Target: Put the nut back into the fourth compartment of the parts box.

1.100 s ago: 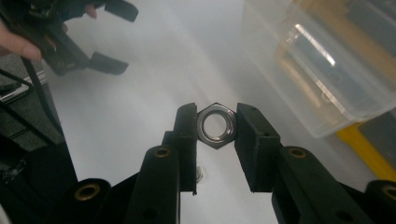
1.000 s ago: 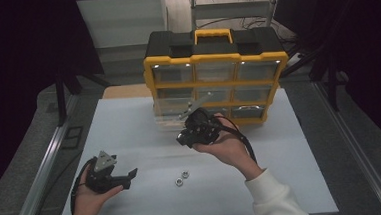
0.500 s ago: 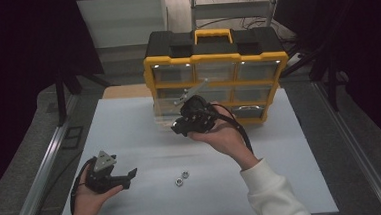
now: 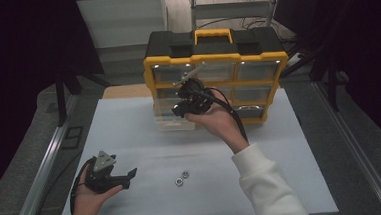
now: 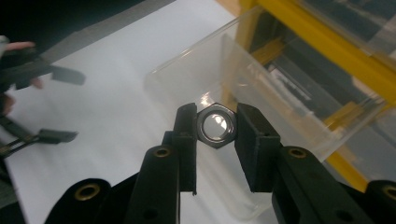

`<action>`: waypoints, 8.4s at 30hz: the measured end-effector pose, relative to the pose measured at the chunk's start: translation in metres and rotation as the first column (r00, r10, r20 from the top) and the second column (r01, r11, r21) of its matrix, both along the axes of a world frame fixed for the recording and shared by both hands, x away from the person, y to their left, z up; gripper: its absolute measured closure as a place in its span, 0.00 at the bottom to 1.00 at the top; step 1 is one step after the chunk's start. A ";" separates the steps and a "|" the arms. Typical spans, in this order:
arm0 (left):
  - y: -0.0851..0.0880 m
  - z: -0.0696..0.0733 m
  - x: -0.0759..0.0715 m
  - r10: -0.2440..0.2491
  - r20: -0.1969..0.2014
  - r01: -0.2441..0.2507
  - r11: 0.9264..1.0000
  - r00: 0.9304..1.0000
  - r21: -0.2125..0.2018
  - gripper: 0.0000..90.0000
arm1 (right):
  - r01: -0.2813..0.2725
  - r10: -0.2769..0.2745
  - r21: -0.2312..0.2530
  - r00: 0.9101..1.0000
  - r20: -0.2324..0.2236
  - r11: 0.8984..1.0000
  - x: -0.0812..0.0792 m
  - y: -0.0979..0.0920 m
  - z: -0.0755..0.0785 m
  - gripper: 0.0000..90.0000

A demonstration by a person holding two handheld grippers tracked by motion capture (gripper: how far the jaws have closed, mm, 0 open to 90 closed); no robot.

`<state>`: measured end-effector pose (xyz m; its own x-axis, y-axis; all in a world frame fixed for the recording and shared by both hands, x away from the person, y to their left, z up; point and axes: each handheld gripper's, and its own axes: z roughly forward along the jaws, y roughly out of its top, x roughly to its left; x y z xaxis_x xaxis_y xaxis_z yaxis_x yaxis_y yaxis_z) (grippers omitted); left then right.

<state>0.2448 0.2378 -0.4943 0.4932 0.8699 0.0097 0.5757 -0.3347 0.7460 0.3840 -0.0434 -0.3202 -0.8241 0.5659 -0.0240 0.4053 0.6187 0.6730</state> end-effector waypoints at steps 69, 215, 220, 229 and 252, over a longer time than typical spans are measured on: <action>0.000 0.000 -0.002 0.002 0.002 -0.002 1.000 1.000 0.004 0.14 | -0.192 0.192 -0.001 0.981 -0.041 0.981 -0.073 -0.021 -0.102 0.29; -0.009 -0.008 -0.002 -0.055 -0.059 0.059 0.996 0.997 0.067 0.15 | -0.235 0.193 -0.248 0.964 -0.181 0.940 -0.052 0.003 -0.177 0.78; -0.009 -0.008 -0.002 -0.057 -0.062 0.061 0.996 0.996 0.071 0.15 | -0.232 0.195 -0.234 0.966 -0.171 0.944 -0.053 0.003 -0.172 0.78; -0.008 -0.008 -0.002 -0.055 -0.061 0.059 0.996 0.997 0.070 0.15 | -0.240 0.208 -0.217 0.965 -0.159 0.946 -0.057 0.005 -0.164 0.78; -0.010 -0.009 -0.001 -0.074 -0.071 0.080 0.993 0.995 0.088 0.15 | -0.251 0.231 -0.196 0.966 -0.119 0.948 -0.065 0.009 -0.148 0.78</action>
<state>0.2437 0.2273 -0.5037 0.5607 0.8264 0.0515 0.5937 -0.4446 0.6707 0.3191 -0.0342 -0.4687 -0.9393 0.3411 -0.0366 0.2816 0.8276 0.4855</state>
